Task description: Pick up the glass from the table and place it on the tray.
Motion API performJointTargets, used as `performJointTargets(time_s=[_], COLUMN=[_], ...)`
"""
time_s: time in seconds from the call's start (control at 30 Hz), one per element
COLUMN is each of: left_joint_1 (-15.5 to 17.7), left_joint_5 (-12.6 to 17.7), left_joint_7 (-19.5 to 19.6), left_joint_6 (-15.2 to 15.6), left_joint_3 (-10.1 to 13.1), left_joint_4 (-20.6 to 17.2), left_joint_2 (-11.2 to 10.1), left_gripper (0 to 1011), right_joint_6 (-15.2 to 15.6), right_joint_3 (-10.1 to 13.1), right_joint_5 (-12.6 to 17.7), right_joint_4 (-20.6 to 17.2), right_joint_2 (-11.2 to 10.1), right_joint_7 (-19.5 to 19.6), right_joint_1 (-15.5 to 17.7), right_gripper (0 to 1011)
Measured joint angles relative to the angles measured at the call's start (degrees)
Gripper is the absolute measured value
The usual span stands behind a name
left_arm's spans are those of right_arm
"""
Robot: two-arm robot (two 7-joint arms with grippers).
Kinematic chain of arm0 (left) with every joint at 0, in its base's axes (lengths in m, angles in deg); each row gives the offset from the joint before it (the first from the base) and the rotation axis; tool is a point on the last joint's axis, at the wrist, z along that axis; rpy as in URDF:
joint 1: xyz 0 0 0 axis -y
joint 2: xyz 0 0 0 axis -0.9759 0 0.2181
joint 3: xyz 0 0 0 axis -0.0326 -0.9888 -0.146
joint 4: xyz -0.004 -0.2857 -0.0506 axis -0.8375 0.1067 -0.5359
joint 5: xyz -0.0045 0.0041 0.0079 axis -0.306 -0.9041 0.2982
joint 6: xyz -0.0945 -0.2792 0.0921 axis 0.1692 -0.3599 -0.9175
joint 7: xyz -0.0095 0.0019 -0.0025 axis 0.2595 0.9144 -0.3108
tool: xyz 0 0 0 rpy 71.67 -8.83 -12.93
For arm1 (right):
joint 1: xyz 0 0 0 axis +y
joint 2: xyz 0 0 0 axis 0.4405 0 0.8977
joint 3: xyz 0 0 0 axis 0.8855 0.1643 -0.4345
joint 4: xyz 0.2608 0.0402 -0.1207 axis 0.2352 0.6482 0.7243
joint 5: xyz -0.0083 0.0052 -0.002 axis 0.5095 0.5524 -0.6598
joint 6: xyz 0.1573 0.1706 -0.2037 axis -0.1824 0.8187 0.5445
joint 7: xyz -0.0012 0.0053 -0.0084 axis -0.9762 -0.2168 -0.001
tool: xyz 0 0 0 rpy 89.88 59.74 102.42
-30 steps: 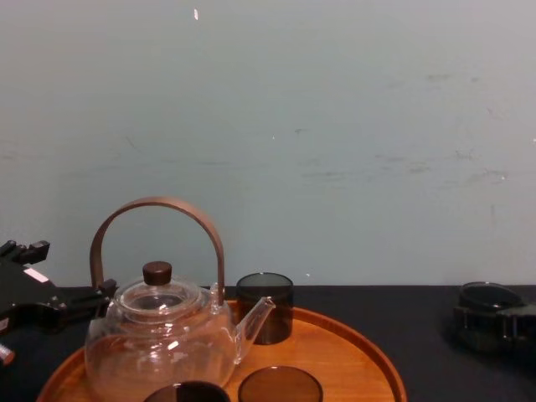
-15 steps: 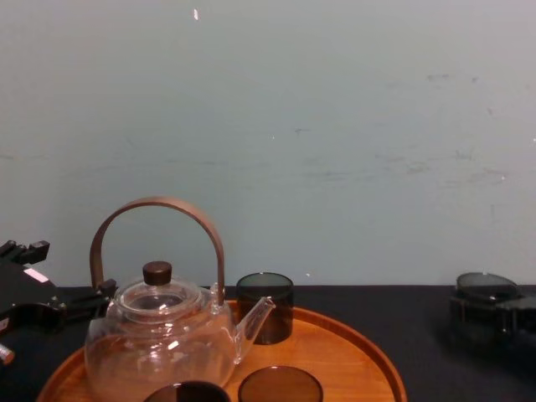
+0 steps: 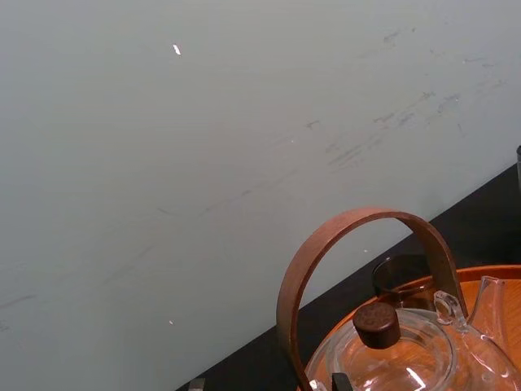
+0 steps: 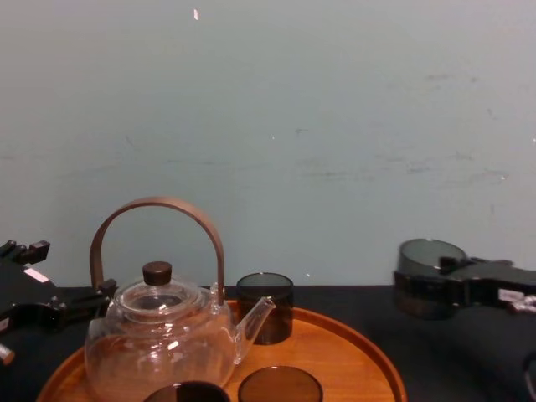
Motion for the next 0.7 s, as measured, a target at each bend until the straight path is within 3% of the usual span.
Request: performJointTargets(time_s=[0.27, 0.7], left_joint_1=[0.00, 0.00], left_joint_5=[0.00, 0.00], left_joint_7=[0.00, 0.00], left_joint_6=[0.00, 0.00], left_joint_3=[0.00, 0.00], left_joint_4=[0.00, 0.00], left_joint_2=[0.00, 0.00], left_gripper=[1010, 1009], right_joint_6=[0.08, -2.00], right_joint_3=[-3.27, -6.89], right_joint_5=[0.13, 1.02], right_joint_4=[-2.00, 3.13], right_joint_2=[0.81, 3.63], right_joint_7=[-1.19, -2.35], right_joint_1=[-0.07, -2.72], right_gripper=[917, 917])
